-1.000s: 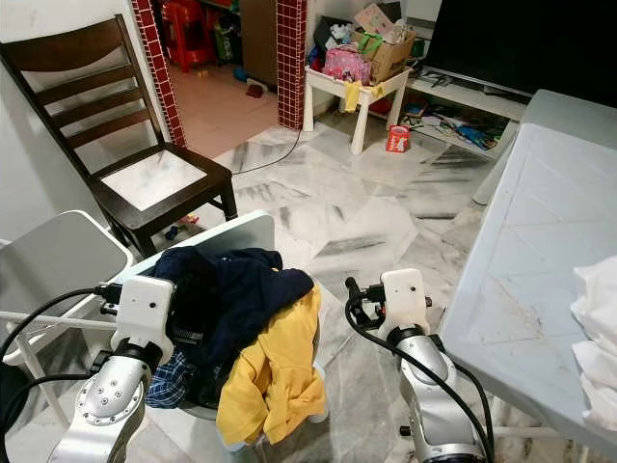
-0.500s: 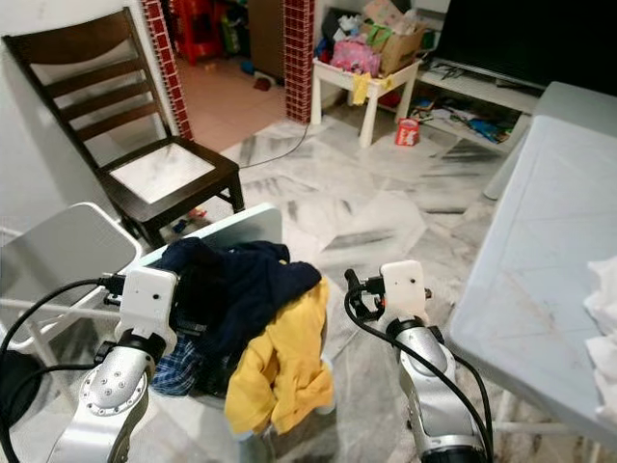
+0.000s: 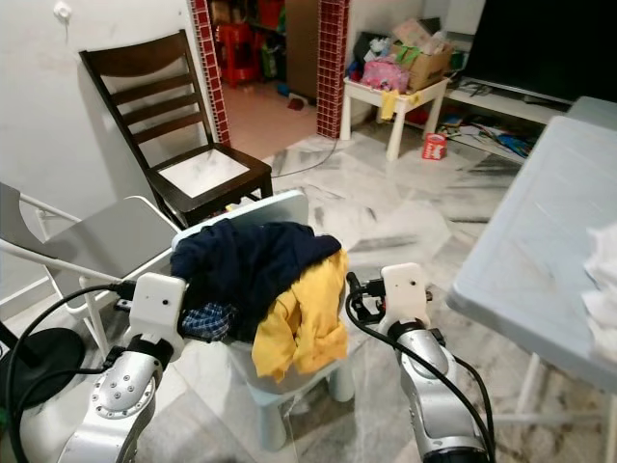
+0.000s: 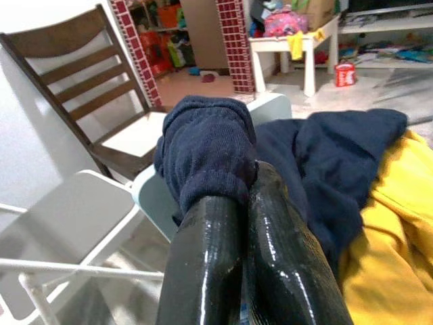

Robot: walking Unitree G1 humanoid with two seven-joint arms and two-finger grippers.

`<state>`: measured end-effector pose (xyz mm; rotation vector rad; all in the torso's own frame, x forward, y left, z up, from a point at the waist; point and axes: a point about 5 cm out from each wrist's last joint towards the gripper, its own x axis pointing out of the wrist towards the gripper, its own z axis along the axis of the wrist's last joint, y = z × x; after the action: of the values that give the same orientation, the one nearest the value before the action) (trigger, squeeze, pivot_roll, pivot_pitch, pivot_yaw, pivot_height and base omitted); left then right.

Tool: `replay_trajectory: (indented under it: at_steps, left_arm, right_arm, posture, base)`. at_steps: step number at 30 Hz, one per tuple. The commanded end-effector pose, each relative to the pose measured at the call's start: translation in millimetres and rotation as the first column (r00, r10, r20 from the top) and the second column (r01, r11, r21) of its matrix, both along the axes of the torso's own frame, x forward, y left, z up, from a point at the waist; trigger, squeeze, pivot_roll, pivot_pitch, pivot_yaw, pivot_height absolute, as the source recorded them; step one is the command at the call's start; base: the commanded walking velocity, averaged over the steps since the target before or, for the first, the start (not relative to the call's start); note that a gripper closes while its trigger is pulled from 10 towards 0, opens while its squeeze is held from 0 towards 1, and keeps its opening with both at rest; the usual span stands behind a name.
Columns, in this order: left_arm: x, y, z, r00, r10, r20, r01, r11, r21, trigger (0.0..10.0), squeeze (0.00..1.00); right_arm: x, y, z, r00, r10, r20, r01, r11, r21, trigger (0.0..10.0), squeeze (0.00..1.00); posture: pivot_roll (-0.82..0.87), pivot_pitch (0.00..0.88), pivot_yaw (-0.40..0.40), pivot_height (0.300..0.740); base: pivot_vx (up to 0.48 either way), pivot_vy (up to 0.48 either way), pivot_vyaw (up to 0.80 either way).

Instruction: Hang hanger

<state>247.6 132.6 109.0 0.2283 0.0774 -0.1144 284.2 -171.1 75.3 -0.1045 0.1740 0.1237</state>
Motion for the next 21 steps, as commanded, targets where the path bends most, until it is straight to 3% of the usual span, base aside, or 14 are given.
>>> replay_trajectory:
  at_steps: [1,21]
  left_arm:
    - [2.2,2.7,4.4,1.000,0.010,0.017,-0.010,1.000,0.012,10.0,0.00]
    - [13.6,-4.4,14.5,0.998,0.008,0.054,-0.009,1.000,0.010,10.0,0.00]
  right_arm:
    - [3.4,-0.1,7.8,0.999,-0.004,0.035,0.004,1.000,0.000,10.0,0.00]
    - [9.1,-9.3,17.0,0.995,-0.054,0.084,0.055,0.998,-0.013,10.0,0.00]
  posture:
    - [0.03,0.000,0.009,0.740]
    - [0.01,0.000,0.012,0.740]
  base:
    - [-0.277,0.000,0.00]
    - [-0.278,0.000,0.00]
